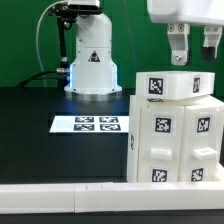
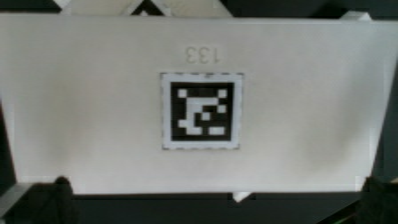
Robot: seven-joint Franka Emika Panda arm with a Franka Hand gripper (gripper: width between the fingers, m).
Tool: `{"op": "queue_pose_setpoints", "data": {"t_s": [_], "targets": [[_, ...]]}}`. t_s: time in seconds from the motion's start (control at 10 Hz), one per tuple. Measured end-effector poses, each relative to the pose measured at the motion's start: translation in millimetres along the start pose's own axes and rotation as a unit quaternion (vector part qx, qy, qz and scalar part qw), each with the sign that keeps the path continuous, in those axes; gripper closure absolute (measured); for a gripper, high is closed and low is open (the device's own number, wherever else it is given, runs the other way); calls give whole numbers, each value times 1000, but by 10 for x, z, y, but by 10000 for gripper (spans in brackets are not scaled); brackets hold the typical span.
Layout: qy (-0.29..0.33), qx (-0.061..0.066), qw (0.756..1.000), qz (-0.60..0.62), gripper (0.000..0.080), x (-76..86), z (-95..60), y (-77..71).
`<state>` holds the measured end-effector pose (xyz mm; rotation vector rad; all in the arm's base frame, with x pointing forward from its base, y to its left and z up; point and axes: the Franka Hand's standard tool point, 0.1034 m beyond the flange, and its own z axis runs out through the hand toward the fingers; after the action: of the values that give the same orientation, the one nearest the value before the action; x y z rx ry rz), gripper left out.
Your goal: Assemble cabinet
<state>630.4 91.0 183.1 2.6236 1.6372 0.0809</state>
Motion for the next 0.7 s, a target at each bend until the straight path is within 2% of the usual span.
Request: {"op": "queue_pose_setpoints", "data": {"t_s": [0.3,0.7], "targets": [[-27,-7,979,-203,4,-13,64,-4],[-31,-3,945,-326,4,-84,76,32]]}}
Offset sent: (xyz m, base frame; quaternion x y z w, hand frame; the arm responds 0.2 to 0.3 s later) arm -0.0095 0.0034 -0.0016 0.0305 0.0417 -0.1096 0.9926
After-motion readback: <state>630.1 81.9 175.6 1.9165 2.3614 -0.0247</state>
